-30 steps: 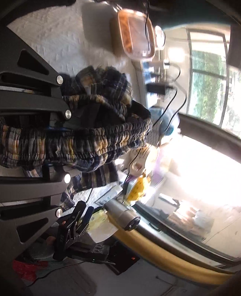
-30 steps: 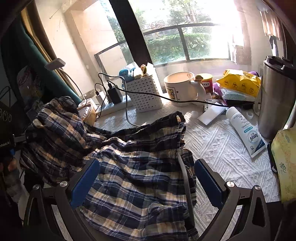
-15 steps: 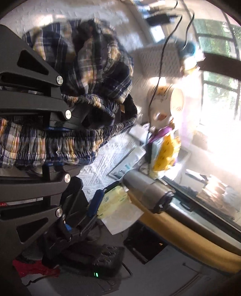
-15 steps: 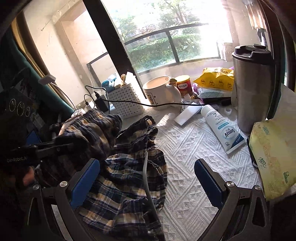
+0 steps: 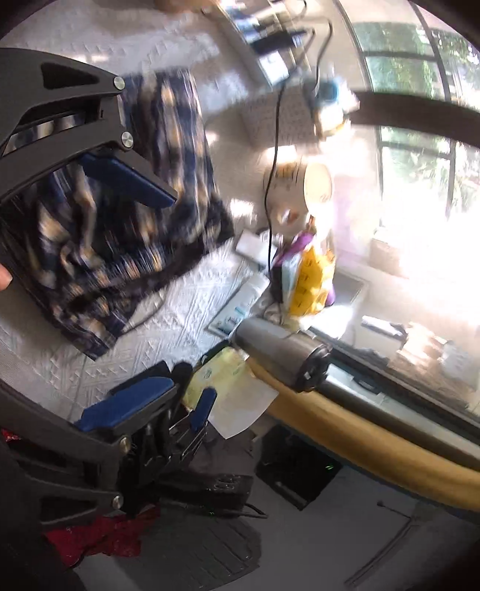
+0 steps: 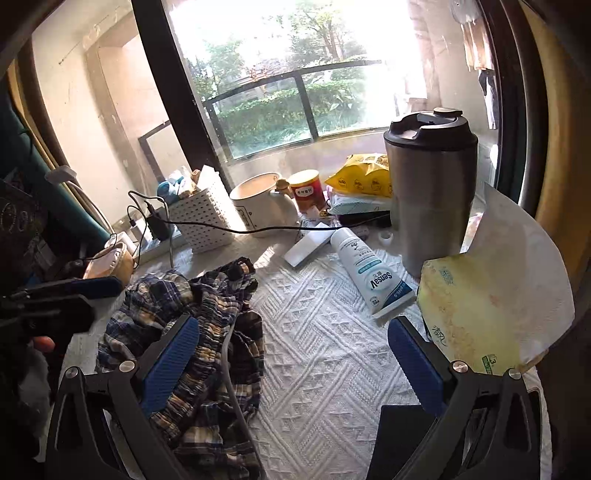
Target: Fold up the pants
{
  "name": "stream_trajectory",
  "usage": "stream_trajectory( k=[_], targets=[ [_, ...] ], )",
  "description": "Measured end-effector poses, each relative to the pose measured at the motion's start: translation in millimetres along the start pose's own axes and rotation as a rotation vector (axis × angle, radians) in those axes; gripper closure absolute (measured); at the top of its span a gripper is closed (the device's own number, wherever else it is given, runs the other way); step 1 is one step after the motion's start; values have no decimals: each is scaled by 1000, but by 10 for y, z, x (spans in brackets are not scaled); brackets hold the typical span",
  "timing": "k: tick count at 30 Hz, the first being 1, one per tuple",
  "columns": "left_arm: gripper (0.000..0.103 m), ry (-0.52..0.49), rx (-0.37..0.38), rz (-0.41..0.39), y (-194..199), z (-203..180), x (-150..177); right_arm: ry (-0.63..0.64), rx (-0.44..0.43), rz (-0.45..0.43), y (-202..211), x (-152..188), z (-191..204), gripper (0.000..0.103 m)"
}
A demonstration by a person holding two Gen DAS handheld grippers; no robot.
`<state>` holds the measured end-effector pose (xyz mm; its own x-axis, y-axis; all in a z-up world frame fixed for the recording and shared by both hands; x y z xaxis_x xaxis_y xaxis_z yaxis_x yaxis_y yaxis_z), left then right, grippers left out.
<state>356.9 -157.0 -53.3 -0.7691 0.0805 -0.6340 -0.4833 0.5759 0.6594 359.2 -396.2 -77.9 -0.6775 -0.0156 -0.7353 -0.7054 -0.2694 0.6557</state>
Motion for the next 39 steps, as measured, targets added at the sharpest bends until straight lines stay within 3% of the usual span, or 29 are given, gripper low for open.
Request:
stream_trajectory(
  k=[4,7,10,14,16,19,23,26,33,34,35,38,39],
  targets=[
    [11,148,-91,-14,339,690,282,38,-19,-12,138,1,252,0],
    [11,332,-153,1,456,1325,643,77,-82,-7,223,50,586,0],
    [11,438,-179,11,483,1687,986,94,-159,24,228,164,939,0],
    [11,451,-151,23,406,1701,1187,87,-240,88,58,401,1382,0],
    [11,441,-123,22,335,1604,1224,121,-169,134,-152,587,1480,3],
    [11,424,-82,35,248,1465,1236,148,-88,191,-383,802,1406,43],
    [11,447,-39,82,3,1409,1296,109,-54,213,-506,894,1051,71],
    [11,470,-6,93,-147,1403,1274,69,-11,205,-583,859,713,72],
    [12,460,42,103,-346,1425,1075,39,-102,205,-742,747,530,72],
    [26,453,61,92,-373,1413,1036,35,-110,206,-760,733,532,72],
    [61,463,90,112,-416,1396,1047,34,-116,206,-771,713,529,72],
    [89,457,114,129,-486,1325,1079,42,-126,208,-785,672,554,72],
    [89,455,120,122,-477,1296,1070,46,-126,209,-790,671,572,72]
  ],
)
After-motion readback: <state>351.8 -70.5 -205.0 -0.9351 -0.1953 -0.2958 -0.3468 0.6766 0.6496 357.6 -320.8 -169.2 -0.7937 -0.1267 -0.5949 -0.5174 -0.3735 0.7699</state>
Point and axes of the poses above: each gripper's, at about its wrist camera, not at the fingertips, and y roughly against the way its jaws point, z to its left, x to its underside, the point moved 7 cm from there along -y, roughly the way its jaws point, and after that the axes turned 2 degrees about x, right-handed, at the moved point
